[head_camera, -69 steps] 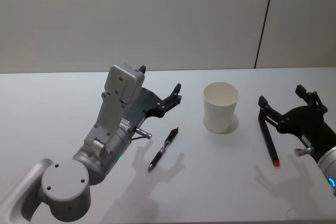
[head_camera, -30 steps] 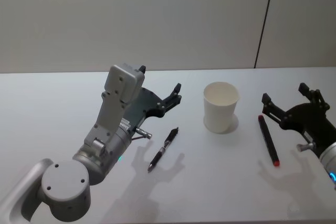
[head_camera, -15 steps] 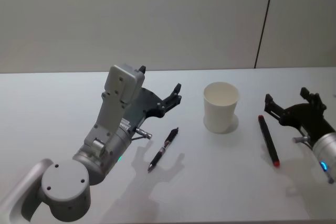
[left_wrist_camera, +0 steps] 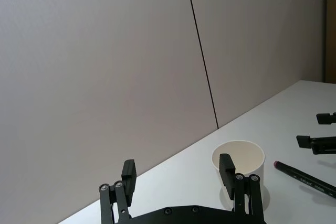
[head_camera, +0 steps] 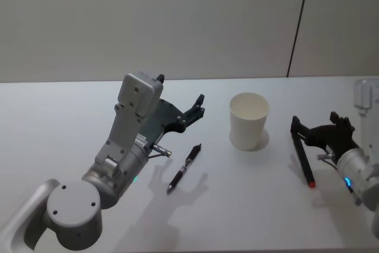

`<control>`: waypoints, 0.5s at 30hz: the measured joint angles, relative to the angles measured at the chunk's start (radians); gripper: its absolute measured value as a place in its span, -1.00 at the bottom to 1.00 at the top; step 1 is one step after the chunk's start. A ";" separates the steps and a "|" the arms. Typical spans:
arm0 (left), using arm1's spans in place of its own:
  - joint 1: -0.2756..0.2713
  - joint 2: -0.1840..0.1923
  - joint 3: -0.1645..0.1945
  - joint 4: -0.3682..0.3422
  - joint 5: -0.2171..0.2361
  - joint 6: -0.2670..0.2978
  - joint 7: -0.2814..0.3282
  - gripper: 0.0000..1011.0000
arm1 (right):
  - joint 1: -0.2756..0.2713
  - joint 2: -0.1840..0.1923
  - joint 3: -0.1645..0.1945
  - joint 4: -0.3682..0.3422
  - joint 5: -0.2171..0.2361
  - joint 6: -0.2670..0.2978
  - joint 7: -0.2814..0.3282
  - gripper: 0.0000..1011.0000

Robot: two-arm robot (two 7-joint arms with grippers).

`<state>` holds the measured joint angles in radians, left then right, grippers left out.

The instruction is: Place the pen into the pen holder.

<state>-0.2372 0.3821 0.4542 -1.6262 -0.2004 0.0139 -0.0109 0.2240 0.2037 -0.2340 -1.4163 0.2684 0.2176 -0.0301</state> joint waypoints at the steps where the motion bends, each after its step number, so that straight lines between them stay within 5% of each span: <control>1: 0.000 0.000 0.000 0.000 0.000 0.000 0.000 0.99 | 0.003 -0.002 -0.001 0.004 0.000 0.005 -0.003 0.98; 15: 0.000 0.000 0.000 0.000 0.000 0.000 0.000 0.99 | 0.062 -0.046 -0.008 0.106 0.014 0.078 -0.050 0.98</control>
<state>-0.2372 0.3821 0.4542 -1.6262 -0.2004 0.0139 -0.0109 0.2864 0.1573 -0.2418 -1.3106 0.2824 0.2954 -0.0800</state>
